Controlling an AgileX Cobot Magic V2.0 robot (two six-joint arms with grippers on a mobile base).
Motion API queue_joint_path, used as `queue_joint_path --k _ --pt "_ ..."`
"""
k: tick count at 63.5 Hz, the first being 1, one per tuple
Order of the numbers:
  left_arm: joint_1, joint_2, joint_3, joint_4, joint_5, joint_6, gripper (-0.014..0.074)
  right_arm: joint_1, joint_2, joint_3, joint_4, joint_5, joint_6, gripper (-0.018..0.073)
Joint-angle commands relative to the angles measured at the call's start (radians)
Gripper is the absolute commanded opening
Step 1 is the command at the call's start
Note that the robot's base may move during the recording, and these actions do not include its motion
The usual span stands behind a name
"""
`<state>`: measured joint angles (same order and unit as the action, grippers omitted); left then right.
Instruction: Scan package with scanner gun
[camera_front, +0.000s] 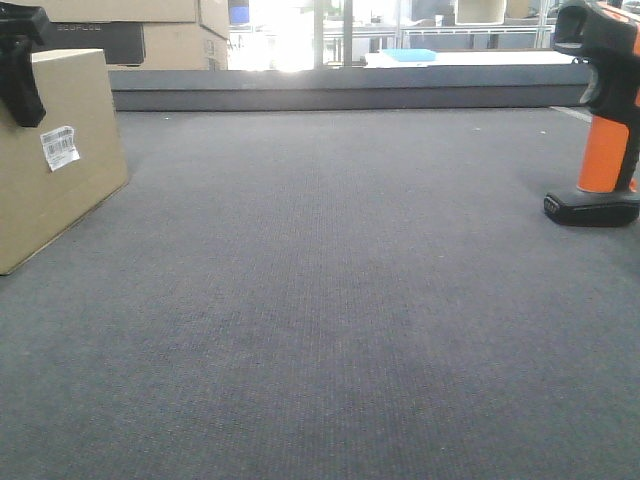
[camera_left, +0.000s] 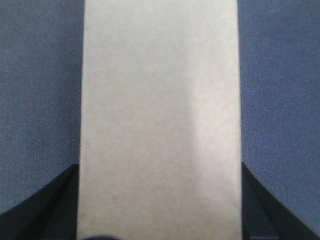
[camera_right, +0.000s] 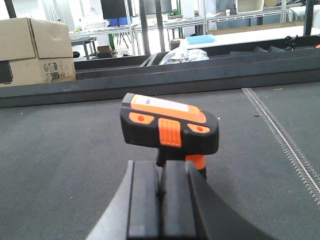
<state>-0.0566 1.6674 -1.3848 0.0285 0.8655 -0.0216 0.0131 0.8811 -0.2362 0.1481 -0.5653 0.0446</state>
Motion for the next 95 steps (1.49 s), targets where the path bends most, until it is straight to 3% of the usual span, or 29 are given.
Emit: queue_joint_path --k 1,7,13,26,44,52,62,70,81,95 --pt "-0.008 -0.005 0.007 -0.023 0.002 -0.005 0.0351 -0.001 -0.006 0.003 0.005 -0.016 -0.010 -0.0168" --pt "-0.008 -0.005 0.007 -0.023 0.002 -0.005 0.0519 -0.001 -0.006 0.003 0.005 -0.016 -0.010 -0.0168" --pt "-0.008 -0.005 0.007 -0.023 0.000 -0.007 0.0610 -0.001 -0.006 0.003 0.005 -0.016 -0.010 -0.0168" --pt "-0.008 -0.007 -0.019 -0.023 0.018 -0.011 0.0610 -0.001 -0.006 0.003 0.005 -0.016 -0.010 -0.0168" --pt "-0.008 -0.012 -0.195 -0.021 0.165 -0.034 0.0596 -0.001 -0.006 0.003 0.005 -0.016 -0.010 -0.0168" --pt "-0.008 -0.053 -0.207 0.009 0.169 -0.071 0.0463 -0.001 -0.006 0.003 0.005 -0.016 -0.010 -0.0168" --pt "0.001 -0.137 -0.185 0.079 0.194 -0.089 0.0092 -0.001 -0.006 0.003 0.005 -0.016 -0.010 -0.0168" --pt "0.036 -0.231 -0.133 0.082 0.187 -0.094 -0.0111 -0.001 -0.006 0.003 0.005 -0.016 -0.010 -0.0168" --pt "0.071 -0.399 0.053 0.058 0.076 -0.094 -0.0111 -0.001 -0.006 0.003 0.005 -0.016 -0.010 -0.0168" --pt "0.074 -0.612 0.355 -0.029 -0.220 -0.094 -0.0111 -0.001 -0.006 0.003 0.005 -0.016 -0.010 -0.0168"
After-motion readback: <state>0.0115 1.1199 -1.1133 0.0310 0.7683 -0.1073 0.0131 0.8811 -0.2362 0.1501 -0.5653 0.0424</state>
